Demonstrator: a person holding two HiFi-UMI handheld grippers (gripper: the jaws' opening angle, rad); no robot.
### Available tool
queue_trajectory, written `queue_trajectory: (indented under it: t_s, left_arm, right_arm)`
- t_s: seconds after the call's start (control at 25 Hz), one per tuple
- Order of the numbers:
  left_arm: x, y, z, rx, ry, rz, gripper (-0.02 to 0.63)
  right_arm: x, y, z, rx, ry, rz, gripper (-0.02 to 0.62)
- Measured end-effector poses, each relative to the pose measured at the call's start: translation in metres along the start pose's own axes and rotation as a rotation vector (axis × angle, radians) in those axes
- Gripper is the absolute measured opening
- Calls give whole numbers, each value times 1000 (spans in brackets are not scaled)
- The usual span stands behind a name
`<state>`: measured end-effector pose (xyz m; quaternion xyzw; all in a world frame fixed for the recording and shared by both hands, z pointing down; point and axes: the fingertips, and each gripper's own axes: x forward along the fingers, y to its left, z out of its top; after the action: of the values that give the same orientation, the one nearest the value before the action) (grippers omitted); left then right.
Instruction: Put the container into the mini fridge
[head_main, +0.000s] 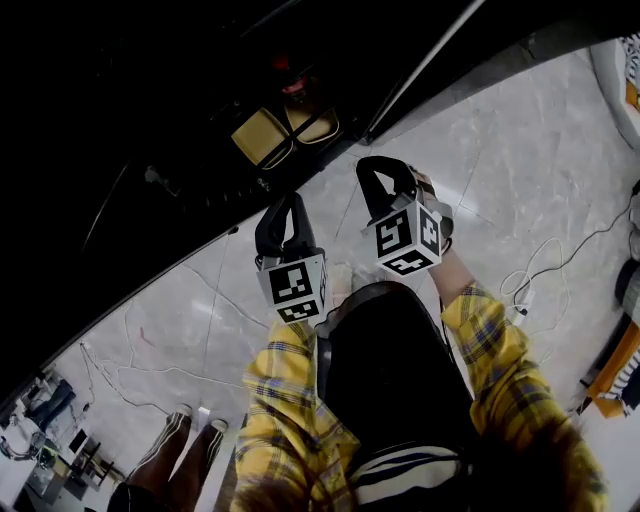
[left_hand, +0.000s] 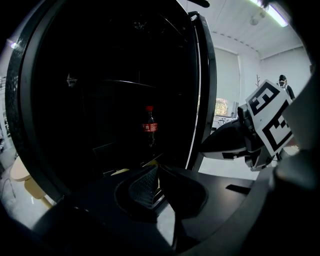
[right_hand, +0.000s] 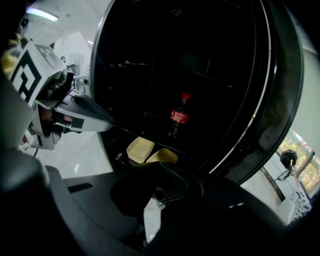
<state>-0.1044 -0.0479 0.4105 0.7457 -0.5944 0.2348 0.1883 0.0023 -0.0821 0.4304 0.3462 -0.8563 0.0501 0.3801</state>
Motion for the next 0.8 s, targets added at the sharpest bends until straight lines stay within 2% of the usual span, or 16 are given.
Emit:
queue_trajectory:
  t_s: [0.48, 0.8]
  left_arm:
    - [-5, 1, 13, -48, -8, 56, 18]
    - [-6, 1, 15, -51, -3, 62, 18]
  right_arm:
    - [-28, -15, 8, 114, -37, -53, 26]
    - [-33, -6, 6, 142, -26, -21, 26]
